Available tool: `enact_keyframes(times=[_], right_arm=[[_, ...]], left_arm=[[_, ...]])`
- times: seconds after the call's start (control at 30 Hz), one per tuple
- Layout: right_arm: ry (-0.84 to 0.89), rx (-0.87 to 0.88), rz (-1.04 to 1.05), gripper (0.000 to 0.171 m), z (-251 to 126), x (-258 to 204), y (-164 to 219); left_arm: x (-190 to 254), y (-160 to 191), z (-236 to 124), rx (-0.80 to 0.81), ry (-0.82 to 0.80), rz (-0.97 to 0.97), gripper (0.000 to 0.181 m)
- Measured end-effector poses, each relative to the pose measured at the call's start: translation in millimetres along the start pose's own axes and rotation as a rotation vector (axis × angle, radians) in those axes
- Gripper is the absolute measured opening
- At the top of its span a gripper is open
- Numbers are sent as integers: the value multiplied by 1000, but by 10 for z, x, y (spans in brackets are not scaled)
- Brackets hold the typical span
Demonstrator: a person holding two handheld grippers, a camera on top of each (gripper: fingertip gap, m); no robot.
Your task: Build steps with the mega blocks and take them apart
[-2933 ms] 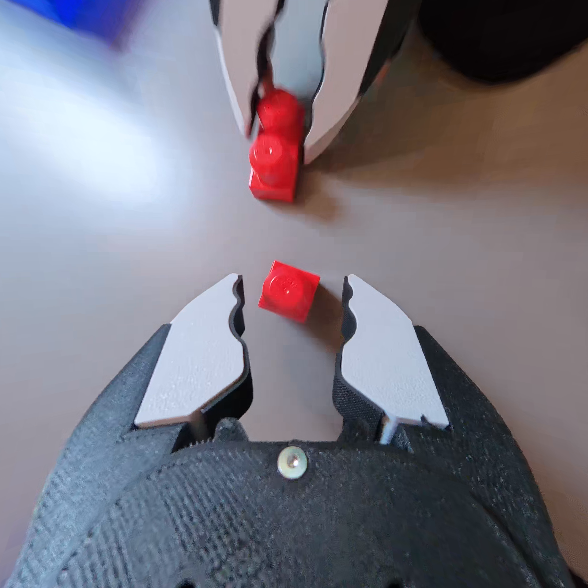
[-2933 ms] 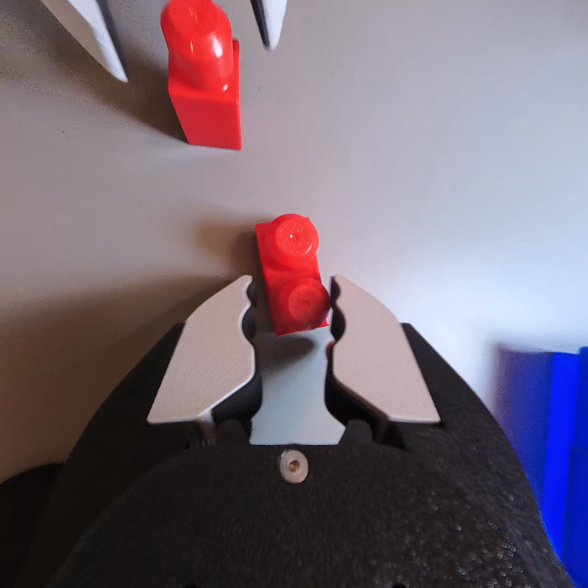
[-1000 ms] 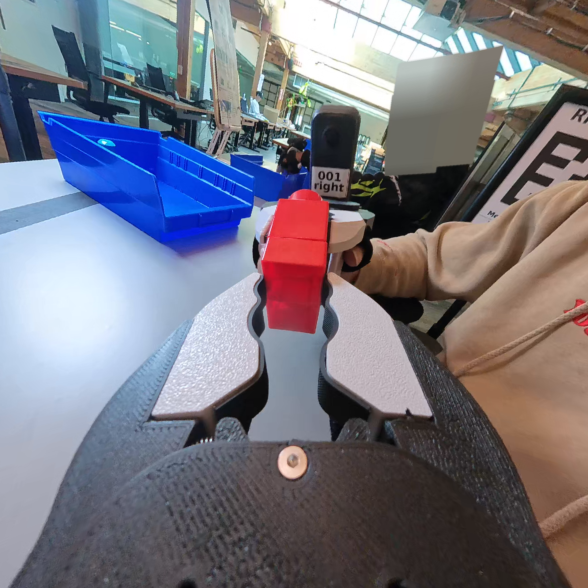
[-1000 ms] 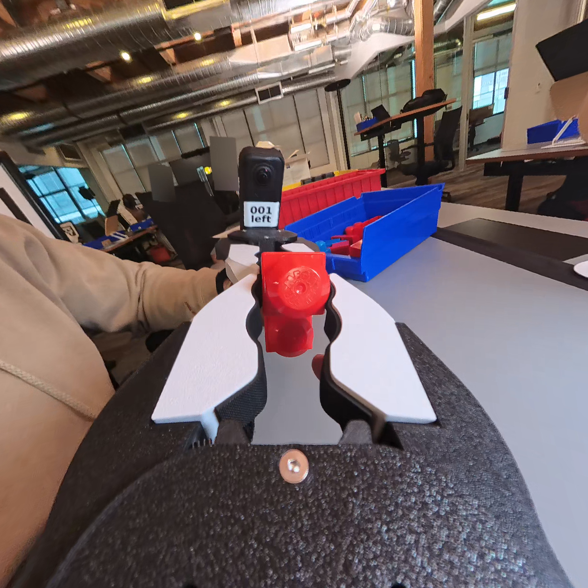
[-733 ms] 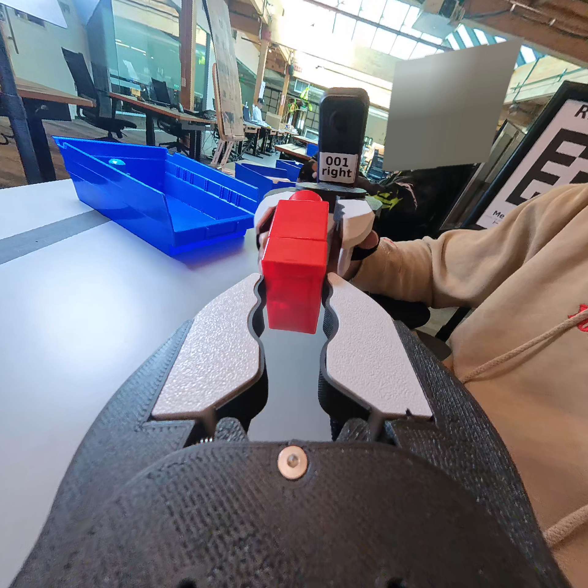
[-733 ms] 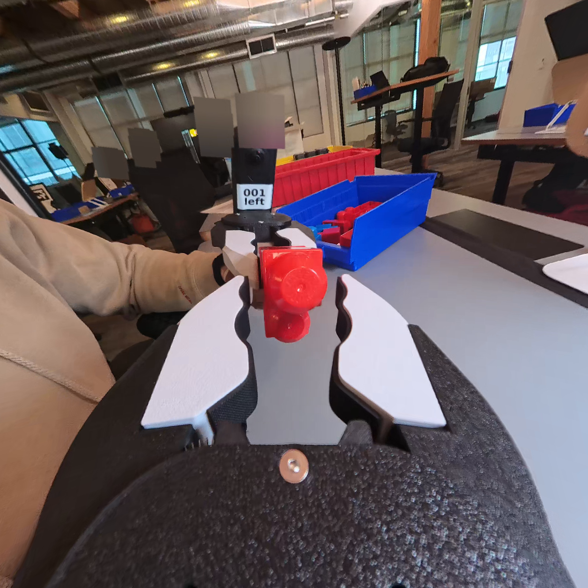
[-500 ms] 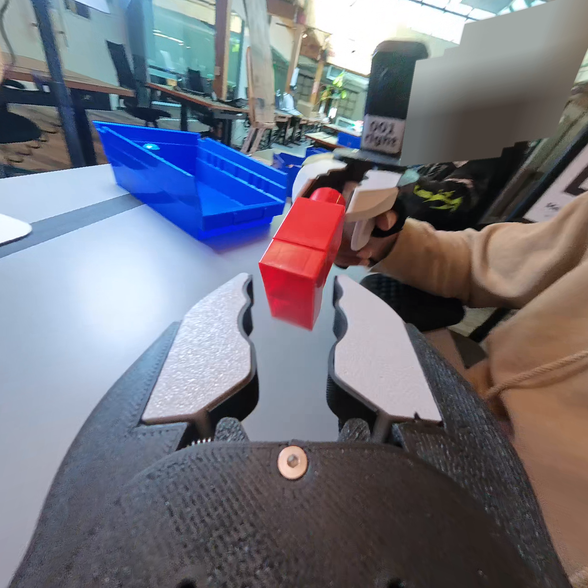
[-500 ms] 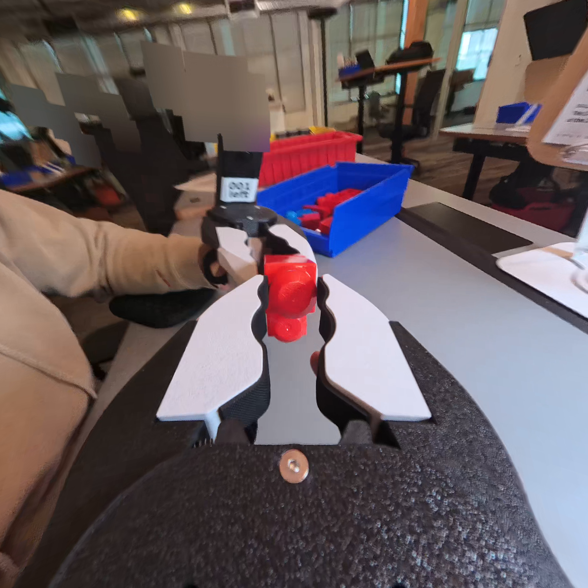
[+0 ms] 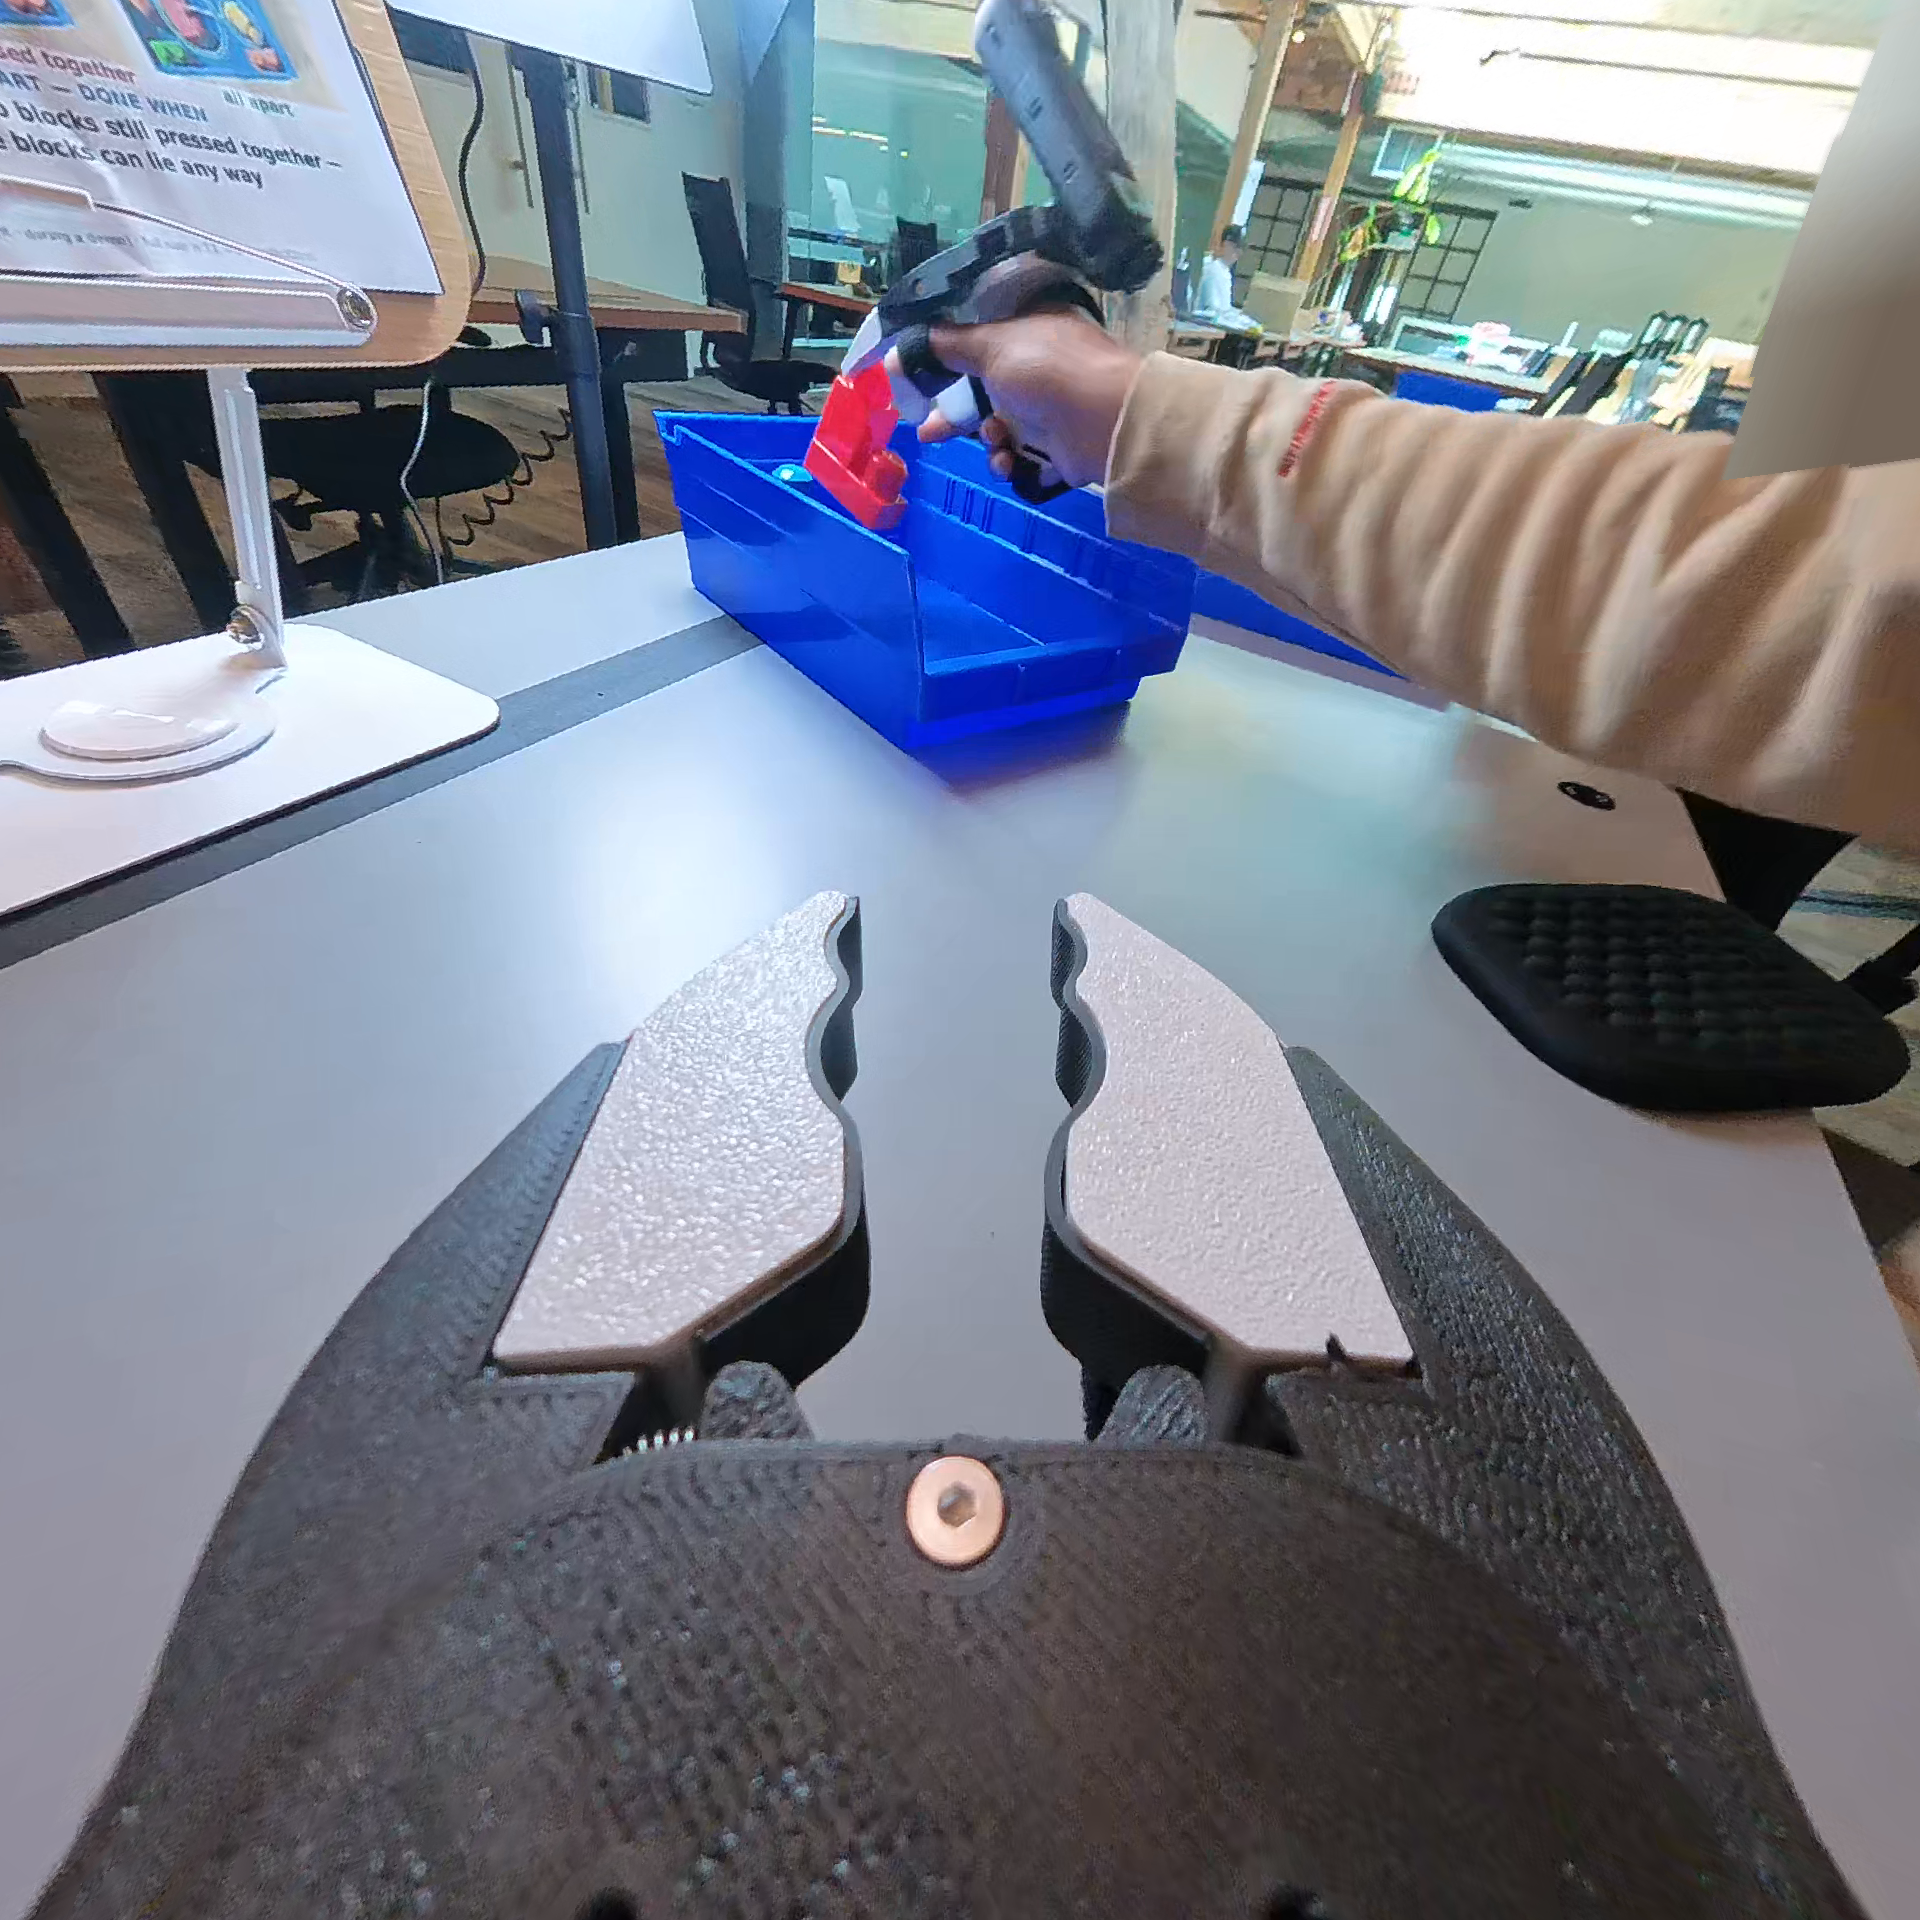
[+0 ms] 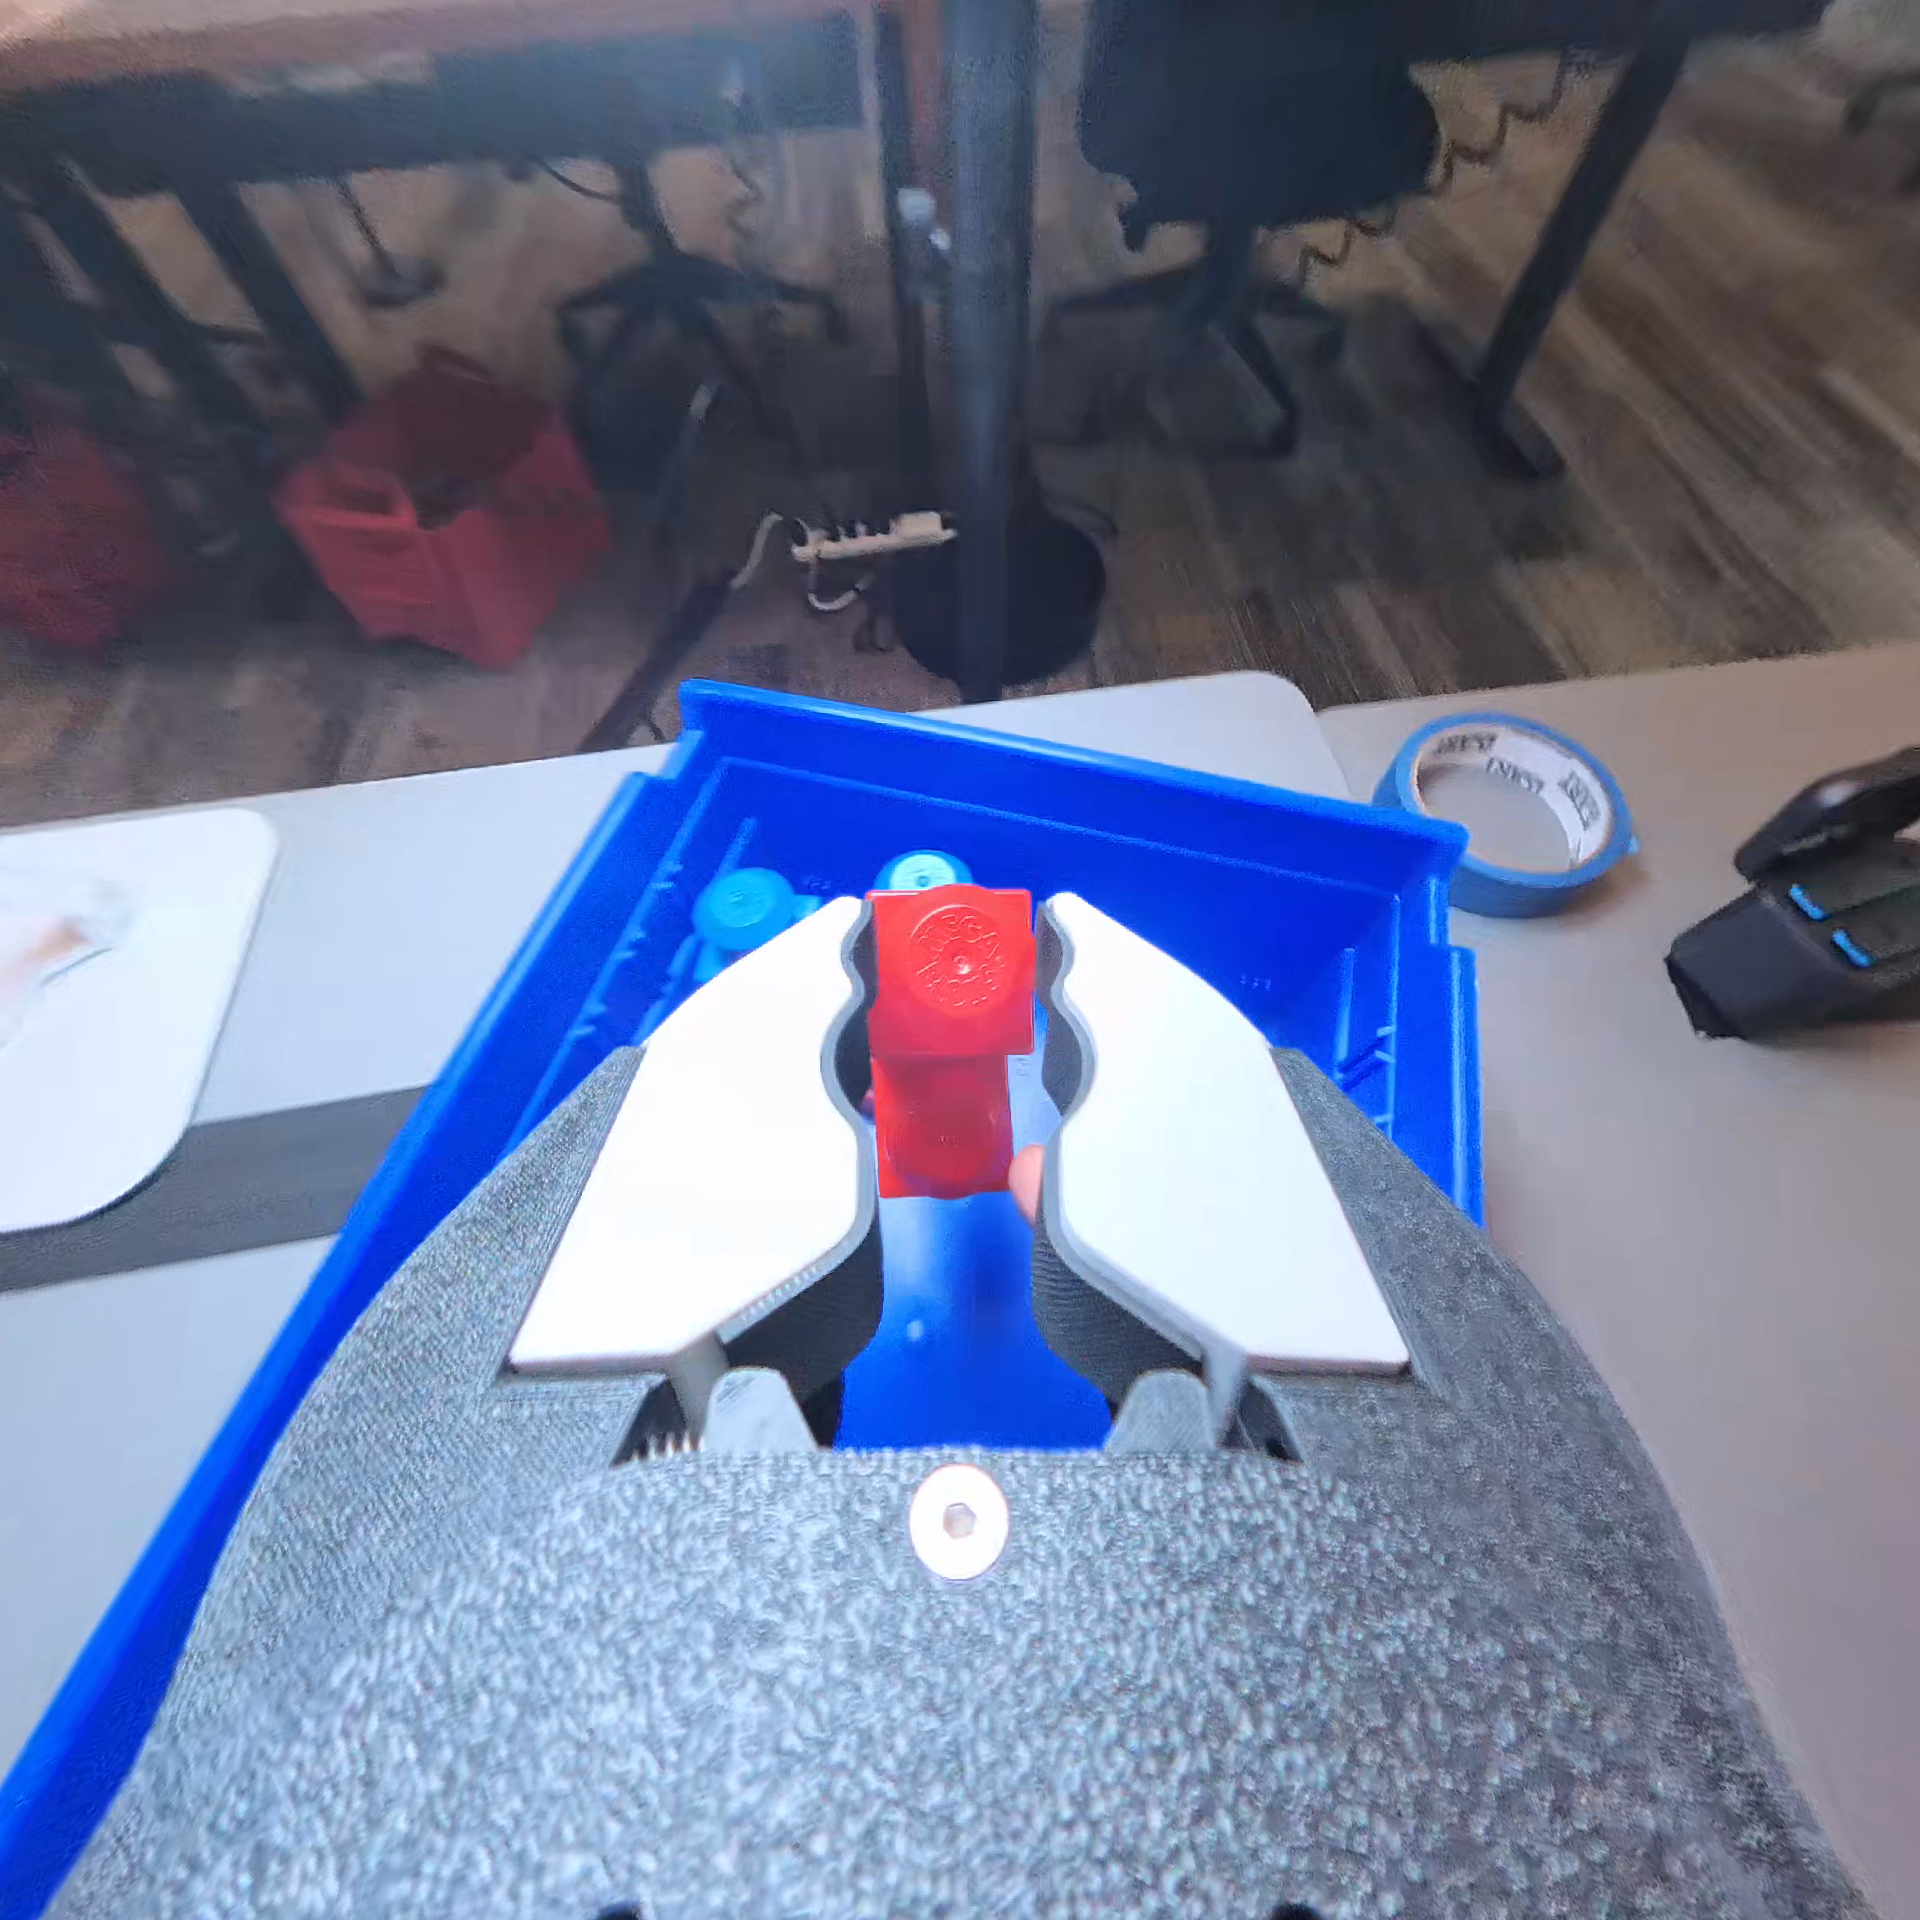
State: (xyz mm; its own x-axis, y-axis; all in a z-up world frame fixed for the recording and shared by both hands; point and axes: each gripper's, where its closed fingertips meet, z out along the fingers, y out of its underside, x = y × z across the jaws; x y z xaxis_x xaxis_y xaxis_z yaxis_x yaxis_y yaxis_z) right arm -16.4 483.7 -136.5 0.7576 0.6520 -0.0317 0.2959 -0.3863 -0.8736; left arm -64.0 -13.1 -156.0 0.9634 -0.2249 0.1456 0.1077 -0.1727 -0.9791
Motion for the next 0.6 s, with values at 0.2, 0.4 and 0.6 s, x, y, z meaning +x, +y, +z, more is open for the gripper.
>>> enact_keyframes(times=[0.2, 0.4, 0.6], right_arm=[[203, -58, 80, 29, 527, 376, 279], [140, -35, 97, 53, 583, 303, 390], [-9, 417, 53, 57, -349, -129, -252]], left_arm=[[-72, -46, -66, -13, -61, 60, 36], [-129, -54, -82, -17, -77, 58, 36], [-454, -212, -293, -20, -199, 92, 39]])
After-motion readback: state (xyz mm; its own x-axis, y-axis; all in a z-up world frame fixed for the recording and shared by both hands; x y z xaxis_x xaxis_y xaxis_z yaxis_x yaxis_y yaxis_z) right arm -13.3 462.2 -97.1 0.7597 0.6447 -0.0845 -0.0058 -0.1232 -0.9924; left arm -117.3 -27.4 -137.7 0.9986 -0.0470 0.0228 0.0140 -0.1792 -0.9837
